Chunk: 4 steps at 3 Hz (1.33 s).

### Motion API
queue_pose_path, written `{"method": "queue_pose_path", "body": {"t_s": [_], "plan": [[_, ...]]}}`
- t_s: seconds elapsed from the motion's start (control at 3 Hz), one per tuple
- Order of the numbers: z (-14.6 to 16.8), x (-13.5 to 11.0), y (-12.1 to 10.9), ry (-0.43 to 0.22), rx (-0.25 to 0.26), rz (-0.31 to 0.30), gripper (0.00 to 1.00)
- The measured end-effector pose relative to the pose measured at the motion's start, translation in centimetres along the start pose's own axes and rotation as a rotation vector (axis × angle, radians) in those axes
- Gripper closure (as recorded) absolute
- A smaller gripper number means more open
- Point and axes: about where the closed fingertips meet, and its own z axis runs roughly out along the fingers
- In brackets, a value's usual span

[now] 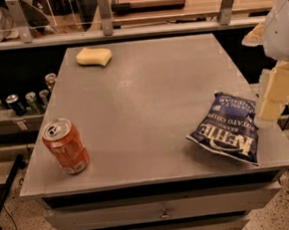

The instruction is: Move blue chip bag near sponge

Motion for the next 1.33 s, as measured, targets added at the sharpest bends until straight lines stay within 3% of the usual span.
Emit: {"method": "queue_pose_path", "body": {"t_s": [0.33, 1.0, 1.33], "plan": [[1.2, 0.0, -0.5, -0.029, -0.007, -0.070, 0.00], [6.6, -0.1, -0.9, -0.078, -0.069, -0.333, 0.00], [9.0, 0.9, -0.8, -0.074, -0.108, -0.430, 0.00]]}}
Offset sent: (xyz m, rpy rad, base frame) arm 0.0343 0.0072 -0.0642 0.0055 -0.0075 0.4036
